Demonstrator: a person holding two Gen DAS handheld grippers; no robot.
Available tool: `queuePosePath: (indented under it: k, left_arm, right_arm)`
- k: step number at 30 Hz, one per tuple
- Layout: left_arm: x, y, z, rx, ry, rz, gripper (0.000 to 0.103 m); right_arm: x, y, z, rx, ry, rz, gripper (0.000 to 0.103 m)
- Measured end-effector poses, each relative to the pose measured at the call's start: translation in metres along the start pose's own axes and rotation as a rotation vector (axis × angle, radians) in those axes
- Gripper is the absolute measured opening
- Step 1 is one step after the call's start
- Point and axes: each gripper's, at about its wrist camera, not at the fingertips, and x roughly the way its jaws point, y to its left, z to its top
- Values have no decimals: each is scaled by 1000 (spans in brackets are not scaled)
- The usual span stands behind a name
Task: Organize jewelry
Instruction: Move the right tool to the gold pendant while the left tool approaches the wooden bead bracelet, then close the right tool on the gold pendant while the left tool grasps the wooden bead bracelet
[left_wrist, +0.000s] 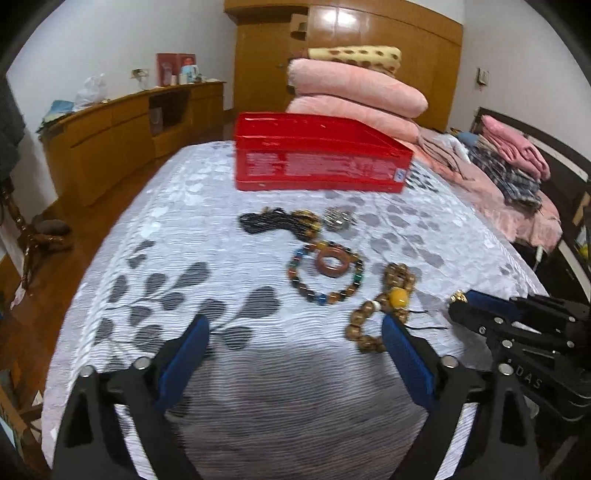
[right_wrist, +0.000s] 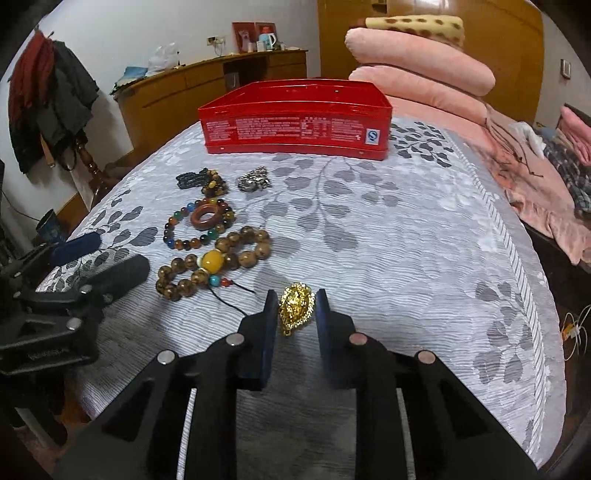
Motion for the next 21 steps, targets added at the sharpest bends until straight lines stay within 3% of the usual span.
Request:
queuePosePath:
  k: [7,13,16,17,21]
  left_arm:
    - [15,-11,1,24,46,-37,68]
    - [20,-18,4,45,83,-49,45]
    - [18,-18,4,41,93,-100,16]
    - [17,-15,3,28,103,-129,14]
    - [9,-4,1,14,96,-97,14]
  right_arm:
    - [-2,-5,0,13,-11,11,19]
    - [-2,-7,0,25,-12,15,19]
    - [-2,-8,0,27,-12,18,20]
    - [-1,-7,0,28,-11,19,20]
    - [-2,-6,0,25,-10,25,20]
